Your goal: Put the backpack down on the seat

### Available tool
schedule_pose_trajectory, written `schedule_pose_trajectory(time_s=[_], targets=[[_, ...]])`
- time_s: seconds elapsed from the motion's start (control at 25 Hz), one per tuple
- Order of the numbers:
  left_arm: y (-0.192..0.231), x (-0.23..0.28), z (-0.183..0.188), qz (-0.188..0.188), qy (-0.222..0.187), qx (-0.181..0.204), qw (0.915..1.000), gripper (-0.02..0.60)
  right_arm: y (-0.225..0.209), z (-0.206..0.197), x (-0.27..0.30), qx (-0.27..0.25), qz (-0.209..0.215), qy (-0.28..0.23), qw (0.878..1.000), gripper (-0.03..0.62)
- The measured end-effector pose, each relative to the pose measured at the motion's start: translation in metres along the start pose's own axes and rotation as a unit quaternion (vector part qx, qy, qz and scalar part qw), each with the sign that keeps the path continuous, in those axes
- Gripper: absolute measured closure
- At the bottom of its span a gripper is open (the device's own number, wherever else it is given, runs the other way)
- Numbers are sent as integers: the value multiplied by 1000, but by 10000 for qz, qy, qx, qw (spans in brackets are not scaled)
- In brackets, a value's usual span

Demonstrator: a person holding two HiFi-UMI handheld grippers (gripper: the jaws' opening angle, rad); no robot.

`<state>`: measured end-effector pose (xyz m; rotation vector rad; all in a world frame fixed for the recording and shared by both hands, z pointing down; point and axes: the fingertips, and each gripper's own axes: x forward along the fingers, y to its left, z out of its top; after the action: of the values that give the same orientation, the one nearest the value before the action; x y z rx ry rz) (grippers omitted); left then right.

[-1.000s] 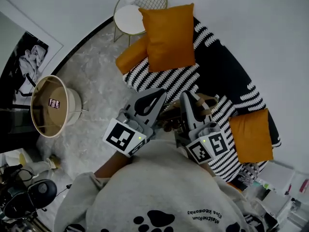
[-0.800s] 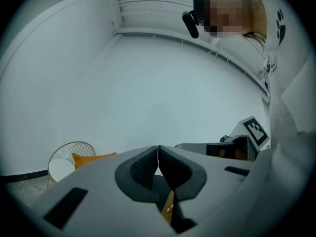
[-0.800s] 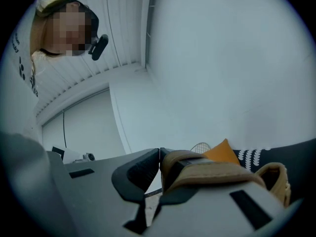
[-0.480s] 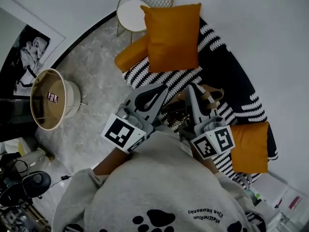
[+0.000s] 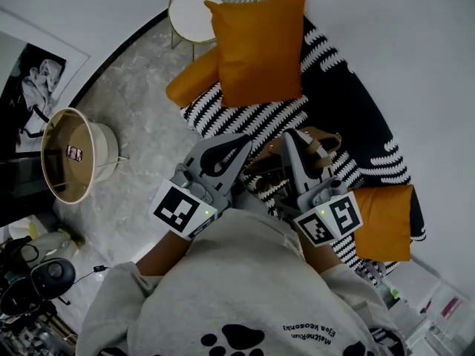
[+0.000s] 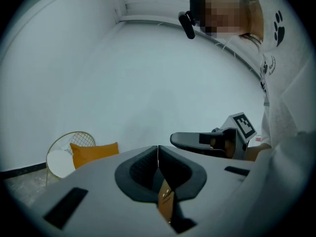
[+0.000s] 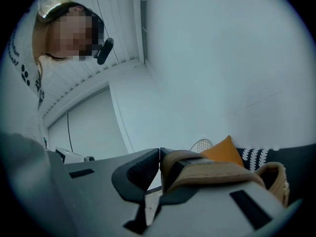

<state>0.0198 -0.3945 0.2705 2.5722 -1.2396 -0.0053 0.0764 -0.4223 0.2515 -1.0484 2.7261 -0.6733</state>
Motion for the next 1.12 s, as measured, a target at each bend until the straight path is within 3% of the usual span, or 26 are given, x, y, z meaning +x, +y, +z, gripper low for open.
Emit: schedule_pose_trajectory(time_s=[0.28, 0.56, 1.12], targets=[[19, 50, -10, -567, -139, -116, 9982, 561, -40, -10, 24, -134, -2, 145, 9998, 560], [17, 66, -41, -1007, 58, -36, 9949, 561, -60, -24, 17, -199, -47, 6, 9998, 560], [109, 141, -132, -1007, 230, -391, 9939, 561, -155, -122, 79, 208, -312, 257, 9990, 560]])
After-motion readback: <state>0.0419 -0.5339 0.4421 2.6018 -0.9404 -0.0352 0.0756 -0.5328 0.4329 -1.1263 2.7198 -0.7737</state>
